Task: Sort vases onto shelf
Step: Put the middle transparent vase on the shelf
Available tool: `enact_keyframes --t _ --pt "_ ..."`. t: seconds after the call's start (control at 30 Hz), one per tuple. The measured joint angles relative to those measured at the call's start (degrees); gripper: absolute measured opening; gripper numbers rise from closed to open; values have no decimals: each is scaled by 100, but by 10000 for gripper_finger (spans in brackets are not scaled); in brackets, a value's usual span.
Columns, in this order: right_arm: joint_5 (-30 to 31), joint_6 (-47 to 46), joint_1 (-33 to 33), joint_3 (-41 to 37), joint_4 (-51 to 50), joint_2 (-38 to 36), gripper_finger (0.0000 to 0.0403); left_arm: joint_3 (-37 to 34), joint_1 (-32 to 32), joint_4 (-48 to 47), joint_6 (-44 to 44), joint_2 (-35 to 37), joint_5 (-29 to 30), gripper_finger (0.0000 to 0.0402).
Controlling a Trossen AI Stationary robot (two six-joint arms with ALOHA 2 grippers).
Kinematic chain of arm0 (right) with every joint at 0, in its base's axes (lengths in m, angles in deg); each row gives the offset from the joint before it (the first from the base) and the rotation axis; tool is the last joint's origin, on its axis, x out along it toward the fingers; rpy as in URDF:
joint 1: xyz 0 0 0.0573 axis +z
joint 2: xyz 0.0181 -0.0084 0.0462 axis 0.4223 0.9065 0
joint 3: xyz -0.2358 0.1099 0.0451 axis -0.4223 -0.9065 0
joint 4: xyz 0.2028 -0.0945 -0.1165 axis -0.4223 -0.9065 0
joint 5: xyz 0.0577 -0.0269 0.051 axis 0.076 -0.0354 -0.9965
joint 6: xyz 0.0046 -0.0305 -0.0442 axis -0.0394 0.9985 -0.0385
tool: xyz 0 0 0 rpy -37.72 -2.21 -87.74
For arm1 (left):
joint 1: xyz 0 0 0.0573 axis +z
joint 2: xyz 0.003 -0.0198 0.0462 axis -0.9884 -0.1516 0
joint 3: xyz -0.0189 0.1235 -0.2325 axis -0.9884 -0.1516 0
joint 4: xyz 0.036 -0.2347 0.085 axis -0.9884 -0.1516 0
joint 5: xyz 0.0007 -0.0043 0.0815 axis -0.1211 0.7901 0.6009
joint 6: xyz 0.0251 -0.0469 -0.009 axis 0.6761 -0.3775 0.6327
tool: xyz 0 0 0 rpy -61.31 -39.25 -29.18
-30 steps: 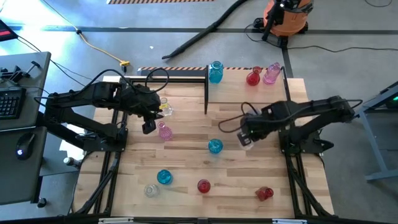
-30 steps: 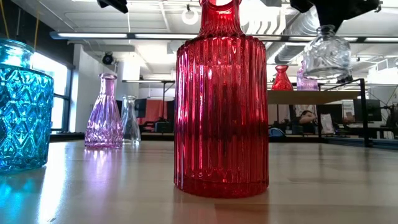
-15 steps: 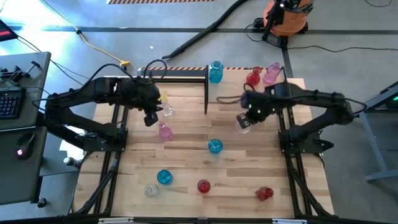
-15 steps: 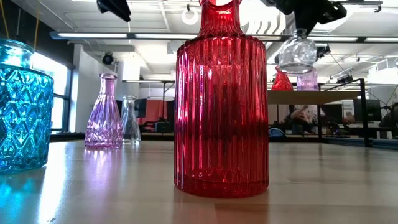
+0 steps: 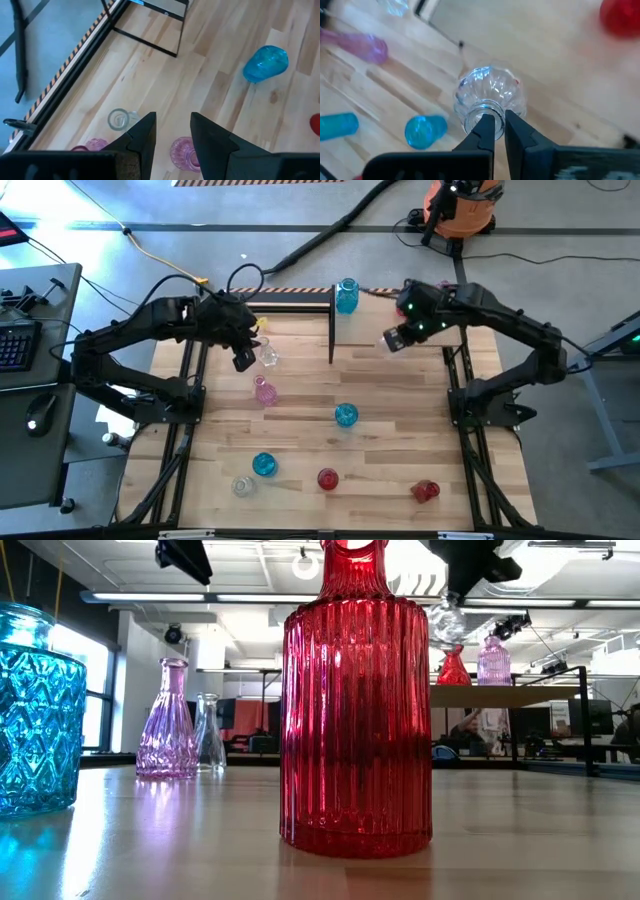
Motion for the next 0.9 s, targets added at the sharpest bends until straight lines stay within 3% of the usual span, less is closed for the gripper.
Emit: enact_keyframes --t 0.4,0.9 --pt "173 1235 -879 433 322 510 0 0 195 0 -13 1 0 113" --pt "170 2341 -1519 1485 182 1575 0 0 220 0 -261 0 -2 113"
